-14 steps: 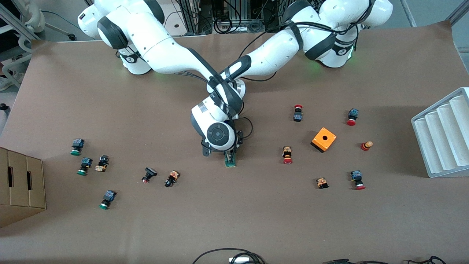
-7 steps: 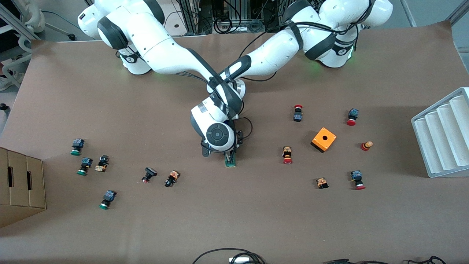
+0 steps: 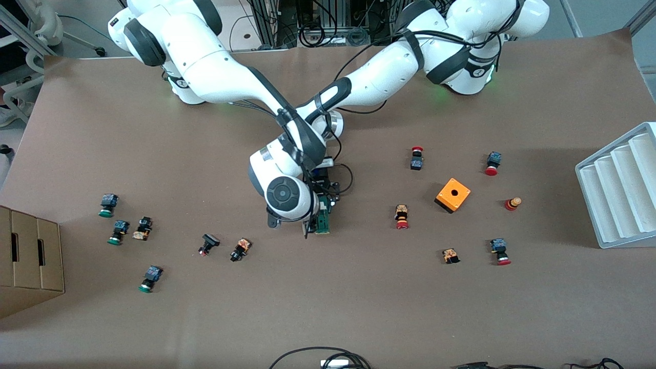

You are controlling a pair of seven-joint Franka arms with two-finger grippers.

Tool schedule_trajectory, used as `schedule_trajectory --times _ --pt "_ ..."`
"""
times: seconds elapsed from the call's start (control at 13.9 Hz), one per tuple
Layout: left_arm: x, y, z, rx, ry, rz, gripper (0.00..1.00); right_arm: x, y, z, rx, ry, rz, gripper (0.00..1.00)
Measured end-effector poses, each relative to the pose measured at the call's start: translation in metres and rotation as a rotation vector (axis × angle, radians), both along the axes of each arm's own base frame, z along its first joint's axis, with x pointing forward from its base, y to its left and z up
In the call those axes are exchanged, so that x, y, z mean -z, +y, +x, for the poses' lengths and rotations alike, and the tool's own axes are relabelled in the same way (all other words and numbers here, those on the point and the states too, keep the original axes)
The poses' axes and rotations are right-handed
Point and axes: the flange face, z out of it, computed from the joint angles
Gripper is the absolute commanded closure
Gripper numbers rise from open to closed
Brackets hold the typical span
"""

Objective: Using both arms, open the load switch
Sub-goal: 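Lower the switch with the left gripper while the right gripper withdraws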

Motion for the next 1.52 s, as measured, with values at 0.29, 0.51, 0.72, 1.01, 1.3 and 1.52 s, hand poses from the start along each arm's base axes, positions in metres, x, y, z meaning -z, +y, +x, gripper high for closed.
schedule_trajectory --times 0.29,0.51,0.72,1.01,1.3,1.52 --pt "-0.006 -0.005 0.002 -0.001 -0.002 -0.015 0.0 -0.041 -0.05 0.03 -0.142 -0.053 0.022 0.0" --pt "-0.013 -0.007 0.003 -0.018 0.006 -0.027 0.0 -0.08 -0.085 0.039 -0.297 -0.064 0.022 0.0" --pt "-0.031 -0.015 -0.003 -0.068 0.071 -0.07 0.0 -0.122 -0.116 0.04 -0.443 -0.06 0.046 0.0" --pt "-0.072 -0.031 -0.01 -0.102 0.172 -0.123 0.0 -0.163 -0.148 0.04 -0.583 -0.067 0.089 0.0" --pt "-0.131 -0.042 -0.014 -0.16 0.274 -0.12 0.0 -0.214 -0.217 0.038 -0.743 -0.059 0.156 0.0" --pt "-0.199 -0.047 -0.013 -0.195 0.379 -0.1 0.0 -0.268 -0.28 0.022 -0.915 -0.076 0.224 0.0"
